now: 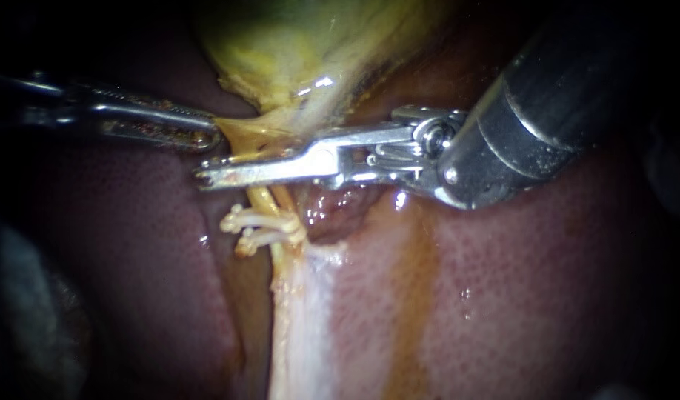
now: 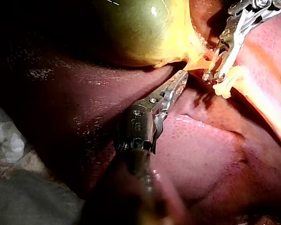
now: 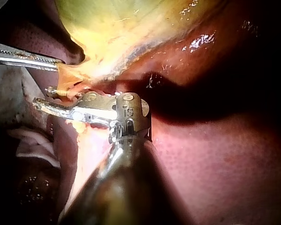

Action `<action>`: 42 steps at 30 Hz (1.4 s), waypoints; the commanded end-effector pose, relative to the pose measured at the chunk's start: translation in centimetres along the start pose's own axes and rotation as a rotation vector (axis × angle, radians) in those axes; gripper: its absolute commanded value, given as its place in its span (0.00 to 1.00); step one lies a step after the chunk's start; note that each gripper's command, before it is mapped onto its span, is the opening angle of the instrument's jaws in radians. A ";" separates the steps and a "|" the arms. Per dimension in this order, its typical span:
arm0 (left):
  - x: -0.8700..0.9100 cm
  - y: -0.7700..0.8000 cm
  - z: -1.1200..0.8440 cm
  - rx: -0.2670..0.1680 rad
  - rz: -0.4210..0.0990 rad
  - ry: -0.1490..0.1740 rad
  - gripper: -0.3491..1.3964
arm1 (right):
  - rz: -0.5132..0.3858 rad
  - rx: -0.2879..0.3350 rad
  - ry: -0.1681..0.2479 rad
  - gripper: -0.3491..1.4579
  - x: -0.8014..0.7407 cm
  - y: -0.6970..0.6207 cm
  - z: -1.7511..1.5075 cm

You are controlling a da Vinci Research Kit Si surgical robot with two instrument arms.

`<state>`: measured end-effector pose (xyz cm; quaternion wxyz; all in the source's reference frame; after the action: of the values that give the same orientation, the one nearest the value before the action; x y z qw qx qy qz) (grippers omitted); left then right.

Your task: Clipping third clip left tube

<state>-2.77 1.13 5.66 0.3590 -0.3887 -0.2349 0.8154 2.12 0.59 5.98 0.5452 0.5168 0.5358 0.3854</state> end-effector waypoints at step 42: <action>-0.01 0.00 -0.02 0.000 0.000 0.000 0.00 | -0.033 -0.120 0.027 0.47 -0.41 0.50 -0.16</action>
<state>-2.75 1.13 5.66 0.3588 -0.3887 -0.2348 0.8155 1.95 0.30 6.57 0.5747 0.4690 0.5269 0.4150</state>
